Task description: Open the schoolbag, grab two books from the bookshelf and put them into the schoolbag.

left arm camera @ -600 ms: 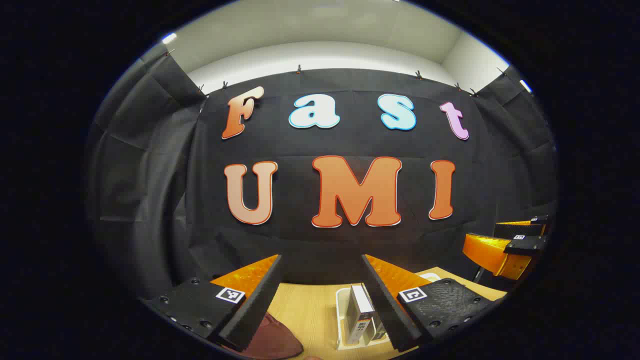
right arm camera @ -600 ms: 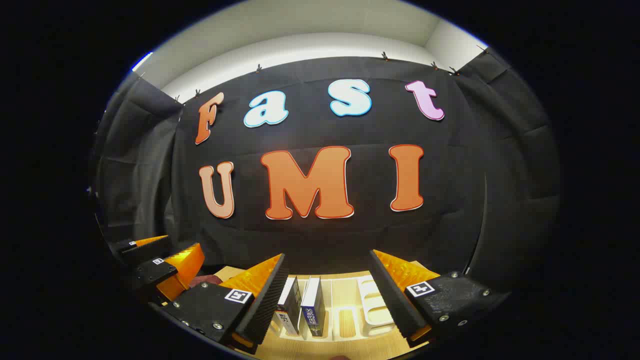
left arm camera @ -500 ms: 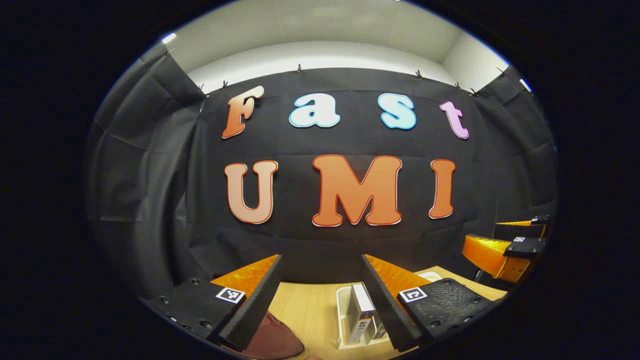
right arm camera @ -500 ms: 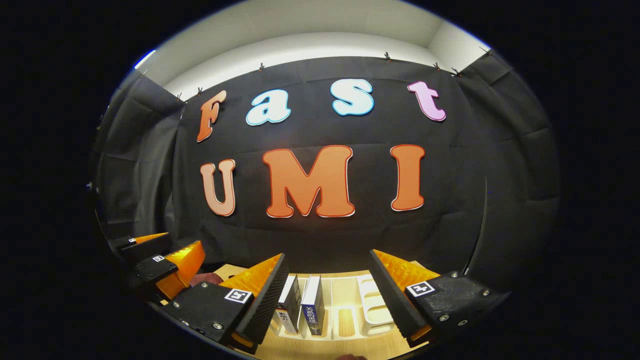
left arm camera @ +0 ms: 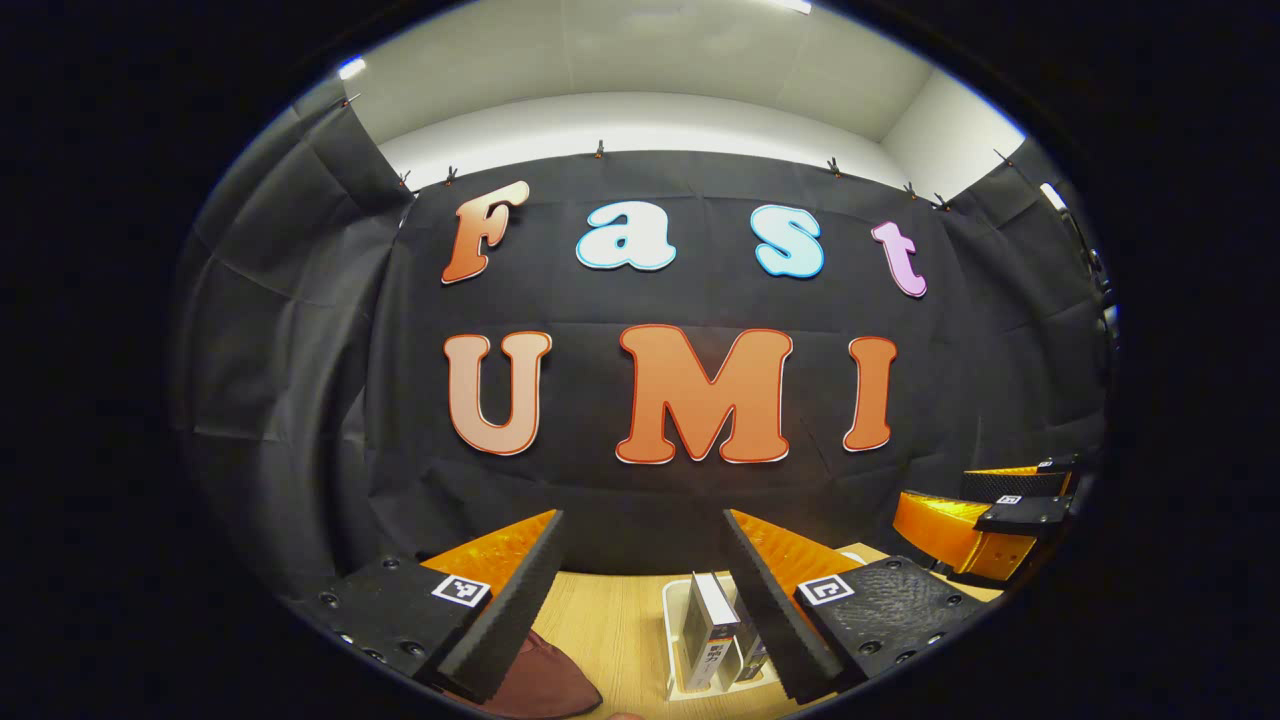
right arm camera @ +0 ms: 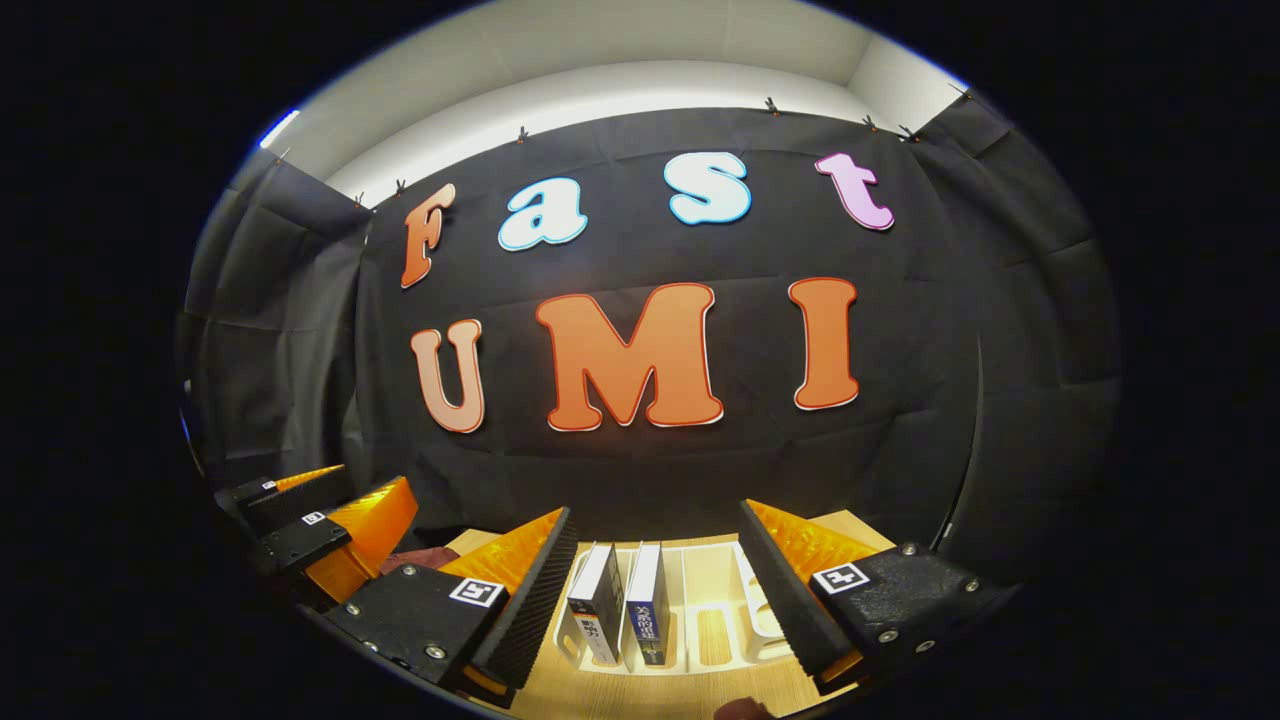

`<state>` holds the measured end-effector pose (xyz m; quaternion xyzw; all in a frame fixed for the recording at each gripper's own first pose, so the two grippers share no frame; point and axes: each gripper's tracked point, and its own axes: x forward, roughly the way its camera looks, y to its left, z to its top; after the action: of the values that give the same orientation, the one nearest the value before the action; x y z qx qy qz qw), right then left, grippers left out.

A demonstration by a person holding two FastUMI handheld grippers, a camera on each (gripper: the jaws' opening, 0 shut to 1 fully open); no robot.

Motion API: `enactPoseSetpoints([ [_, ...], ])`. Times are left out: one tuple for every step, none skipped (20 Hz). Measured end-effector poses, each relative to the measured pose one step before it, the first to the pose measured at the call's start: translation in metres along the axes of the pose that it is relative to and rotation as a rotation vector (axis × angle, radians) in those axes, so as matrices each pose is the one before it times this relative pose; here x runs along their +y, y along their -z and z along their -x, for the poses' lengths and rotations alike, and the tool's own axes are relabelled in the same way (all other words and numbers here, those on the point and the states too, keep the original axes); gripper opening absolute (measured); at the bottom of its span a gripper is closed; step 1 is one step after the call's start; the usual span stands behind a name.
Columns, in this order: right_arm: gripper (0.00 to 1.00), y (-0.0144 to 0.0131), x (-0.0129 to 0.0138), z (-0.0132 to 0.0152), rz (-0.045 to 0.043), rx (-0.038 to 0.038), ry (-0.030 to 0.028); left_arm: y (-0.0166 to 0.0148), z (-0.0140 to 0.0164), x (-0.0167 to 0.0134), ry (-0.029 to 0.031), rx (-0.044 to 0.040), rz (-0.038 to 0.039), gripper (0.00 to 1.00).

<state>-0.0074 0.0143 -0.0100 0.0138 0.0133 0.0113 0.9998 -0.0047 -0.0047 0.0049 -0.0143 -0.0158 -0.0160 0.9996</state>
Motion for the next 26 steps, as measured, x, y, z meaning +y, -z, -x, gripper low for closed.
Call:
enactPoseSetpoints([
  [0.96,0.00065,0.0014,0.00017,0.00089,-0.00097,-0.00182,0.00053,0.0011,0.00071,-0.00153,-0.00006,0.00206,0.98],
  [0.96,-0.00007,0.00221,0.00025,-0.00238,-0.00365,-0.00609,0.00136,-0.00046,0.00038,-0.00615,0.00422,-0.00132,0.98],
  [0.96,-0.00272,0.00326,0.00084,0.00139,-0.01471,-0.00946,0.0012,0.00036,0.00156,-0.00641,0.00347,-0.00076,0.98],
  [0.96,-0.00295,0.00126,0.0007,0.00281,-0.01797,-0.00721,0.00151,0.00006,0.00015,-0.00202,0.00334,0.001,0.98],
  [0.96,-0.0034,0.00193,0.00024,0.00776,-0.01809,-0.00244,-0.00029,0.00018,0.00128,-0.0051,-0.00066,0.00392,0.98],
  [0.96,-0.00213,0.00018,-0.00191,0.01304,-0.01598,0.00371,0.00043,-0.00113,-0.00107,-0.00203,-0.00237,0.00398,0.98],
  [0.96,-0.001,-0.00014,-0.00125,0.01418,-0.00927,0.00489,-0.00035,-0.00031,0.00023,-0.0024,-0.00589,0.00517,0.98],
  [0.96,-0.00007,0.00144,-0.00199,0.00889,-0.00678,-0.00232,-0.00126,-0.0009,-0.00107,0.00191,-0.00686,0.00295,0.98],
  [0.96,0.00093,0.00075,-0.00151,0.00501,0.00328,0.00072,-0.0016,-0.00177,0.00082,-0.00504,-0.00982,-0.00241,0.96],
  [0.96,0.00093,0.00219,-0.00102,-0.00107,0.00061,-0.00473,-0.00069,-0.00212,0.00149,0.00001,-0.00709,-0.00224,0.96],
  [0.96,0.0012,0.00089,-0.00223,-0.00121,0.00511,-0.00111,-0.00053,-0.00129,0.00013,0.00201,-0.00427,0.00005,0.96],
  [0.96,0.00163,-0.00002,-0.00169,0.00072,0.00273,-0.00063,-0.00008,-0.00049,0.00006,0.00032,-0.00284,-0.00069,0.98],
  [0.96,-0.00106,0.00087,-0.0008,0.00167,-0.00448,-0.00193,0.00018,-0.00028,-0.00033,0.00173,-0.0049,0.00142,0.98],
  [1.0,-0.00066,-0.00041,-0.0016,0.00098,-0.00448,0.00255,-0.00072,-0.00077,0.0,-0.00083,-0.0002,-0.00315,0.98],
  [0.96,-0.00103,-0.00047,-0.00234,0.00003,-0.00525,0.0013,0.00007,-0.0005,0.00094,0.00215,-0.00162,-0.00531,0.98],
  [0.96,0.00015,-0.00001,-0.00309,-0.00263,0.00086,0.00187,-0.0014,-0.00037,0.00139,-0.00119,-0.00297,-0.00794,0.98],
  [0.96,0.00167,0.00169,-0.00261,-0.00463,0.00311,-0.00181,0.0003,-0.00118,0.00075,0.00079,-0.00387,-0.00586,0.98],
  [0.96,0.00257,0.00066,-0.00207,-0.00179,0.00588,0.00127,-0.00062,-0.00055,0.0012,-0.00156,-0.00364,-0.00545,0.98],
  [0.96,0.00261,0.00082,-0.00234,0.00168,0.00574,-0.00137,-0.00002,-0.00084,0.00138,-0.00166,-0.00215,-0.00474,0.98],
  [0.96,0.00182,0.00084,-0.00325,0.00677,0.00478,0.00109,-0.00026,-0.00008,0.00132,-0.00269,-0.00143,-0.00154,0.98],
  [0.96,0.00125,0.00036,-0.00264,0.0069,0.00402,-0.00155,-0.00033,-0.0008,0.00172,-0.00418,-0.00102,0.00157,0.98],
  [0.96,0.00128,0.00225,-0.00163,0.00589,0.00251,-0.00346,0.00125,-0.00042,0.00032,-0.00509,0.00101,0.0022,0.98],
  [0.96,0.00115,0.00094,-0.00167,0.00198,0.00234,-0.00206,-0.00009,-0.00057,0.00129,-0.00577,0.00054,0.00013,0.98],
  [0.96,0.00073,0.00213,-0.00243,-0.00007,0.00076,-0.00348,0.00155,-0.00057,0.00095,-0.00436,0.00142,0.00096,0.98],
  [0.96,0.00034,0.00016,-0.00176,-0.00109,0.00055,0.00043,-0.00078,-0.00008,0.00087,-0.00367,-0.00002,0.0015,0.98],
  [0.96,-0.00052,0.00068,-0.00244,-0.00041,-0.00175,-0.0032,0.0009,-0.00043,0.00019,-0.00133,0.00012,0.00195,0.98],
])
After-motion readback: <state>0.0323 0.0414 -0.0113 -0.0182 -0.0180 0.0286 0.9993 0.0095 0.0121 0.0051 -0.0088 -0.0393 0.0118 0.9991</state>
